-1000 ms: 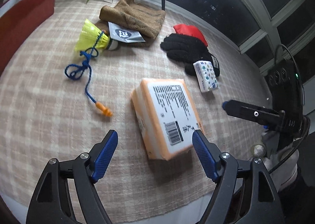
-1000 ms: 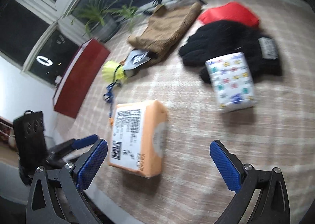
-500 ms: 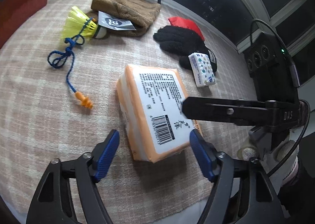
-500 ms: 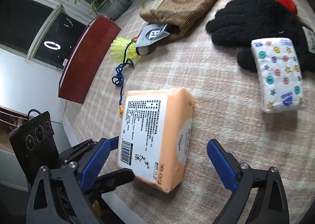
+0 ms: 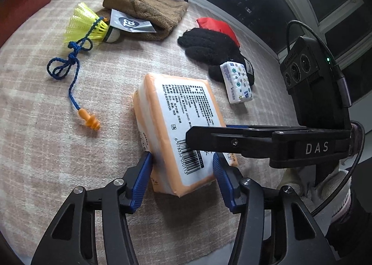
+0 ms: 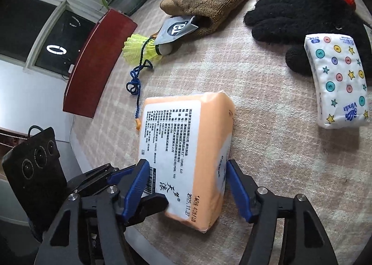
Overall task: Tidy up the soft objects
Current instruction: 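Lift the package with the left tool and carry it over the box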
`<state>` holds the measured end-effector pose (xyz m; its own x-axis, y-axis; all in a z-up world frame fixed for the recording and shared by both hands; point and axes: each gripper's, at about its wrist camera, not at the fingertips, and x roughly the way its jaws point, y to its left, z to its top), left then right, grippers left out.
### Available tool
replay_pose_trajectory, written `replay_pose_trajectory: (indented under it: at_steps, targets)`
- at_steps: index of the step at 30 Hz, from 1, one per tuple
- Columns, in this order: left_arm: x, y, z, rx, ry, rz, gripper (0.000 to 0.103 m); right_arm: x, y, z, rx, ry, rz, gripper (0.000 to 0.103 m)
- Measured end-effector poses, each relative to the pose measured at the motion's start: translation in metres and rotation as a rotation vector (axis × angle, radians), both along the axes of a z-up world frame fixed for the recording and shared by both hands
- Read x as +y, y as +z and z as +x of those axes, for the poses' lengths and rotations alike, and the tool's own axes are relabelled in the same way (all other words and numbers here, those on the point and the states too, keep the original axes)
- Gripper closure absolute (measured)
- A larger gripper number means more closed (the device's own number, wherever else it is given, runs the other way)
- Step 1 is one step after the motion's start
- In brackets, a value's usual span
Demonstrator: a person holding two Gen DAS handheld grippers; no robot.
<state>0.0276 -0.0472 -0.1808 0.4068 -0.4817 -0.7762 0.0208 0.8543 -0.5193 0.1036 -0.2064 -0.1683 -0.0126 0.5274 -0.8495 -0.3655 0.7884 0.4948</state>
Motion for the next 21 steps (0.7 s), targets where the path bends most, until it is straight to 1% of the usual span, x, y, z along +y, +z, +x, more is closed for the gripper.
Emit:
replay_pose_trajectory:
  at_steps: [6,11,15,21]
  targets:
    - [0.003,0.014,-0.003,-0.030,-0.010,0.027,0.051,0.002,0.010,-0.004,-0.024,-0.020,0.001,0.039]
    - [0.017,0.035,-0.008,-0.075,0.000,0.036,0.051,0.010,0.025,-0.008,-0.045,-0.035,0.029,0.039]
    - [0.038,0.056,-0.011,-0.118,0.020,0.047,0.051,0.027,0.044,-0.010,-0.073,-0.044,0.052,0.039]
    - [0.087,0.089,-0.017,-0.185,0.085,0.062,0.051,0.069,0.075,-0.015,-0.133,-0.009,0.082,0.039]
